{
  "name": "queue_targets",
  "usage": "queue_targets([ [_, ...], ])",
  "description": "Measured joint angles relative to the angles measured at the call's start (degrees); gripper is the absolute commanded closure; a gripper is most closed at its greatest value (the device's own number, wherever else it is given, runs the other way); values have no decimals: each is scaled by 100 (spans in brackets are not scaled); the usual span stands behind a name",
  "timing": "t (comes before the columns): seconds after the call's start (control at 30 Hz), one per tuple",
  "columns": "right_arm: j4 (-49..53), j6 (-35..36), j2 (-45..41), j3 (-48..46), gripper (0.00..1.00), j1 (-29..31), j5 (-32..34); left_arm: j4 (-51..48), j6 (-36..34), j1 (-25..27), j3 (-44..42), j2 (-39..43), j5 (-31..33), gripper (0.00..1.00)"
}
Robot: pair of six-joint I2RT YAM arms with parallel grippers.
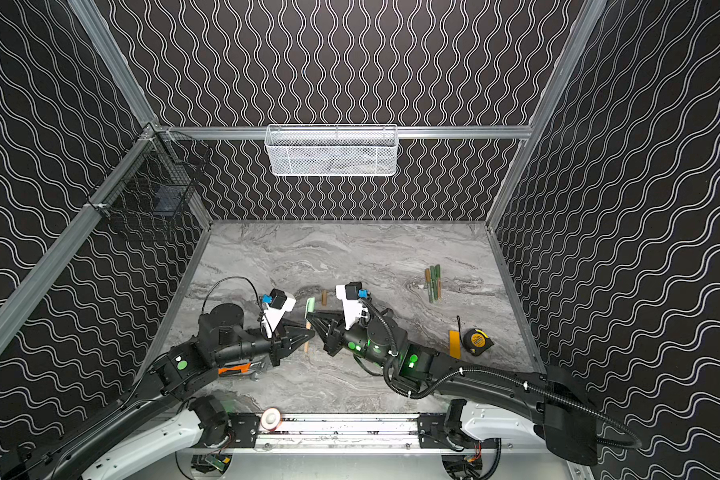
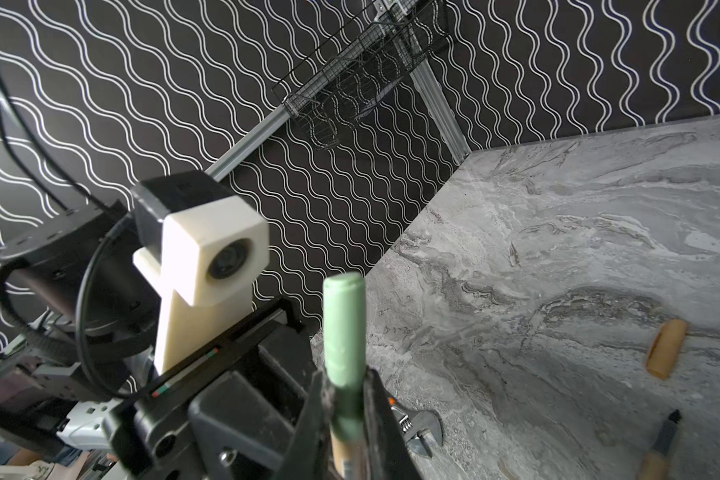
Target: Insert the pens into the pen caps
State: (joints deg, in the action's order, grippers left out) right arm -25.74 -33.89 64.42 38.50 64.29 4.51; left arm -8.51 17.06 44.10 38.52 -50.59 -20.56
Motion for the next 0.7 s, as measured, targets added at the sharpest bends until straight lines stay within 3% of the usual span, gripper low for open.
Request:
queue_targets([
  [0.17,960,-107,-103,42,100,-903,-376,1182,55,-20,59,-20,-179,30],
  [0.3,1320,-70,-284,157,100,-1676,-619,1252,50,-20,63,136,-247,16],
  [0.37,1513,59,-293,243,100,-2052,-852,1143,7,-20,90,278,-247,2],
  [0.5,2157,487,74,518,100,-2909,-990,807,-92,-20,131,538,-216,1],
  [0.7,3637,1591,1593,1843,100,-4028,-881,238,-92,-20,232,704,-111,1],
])
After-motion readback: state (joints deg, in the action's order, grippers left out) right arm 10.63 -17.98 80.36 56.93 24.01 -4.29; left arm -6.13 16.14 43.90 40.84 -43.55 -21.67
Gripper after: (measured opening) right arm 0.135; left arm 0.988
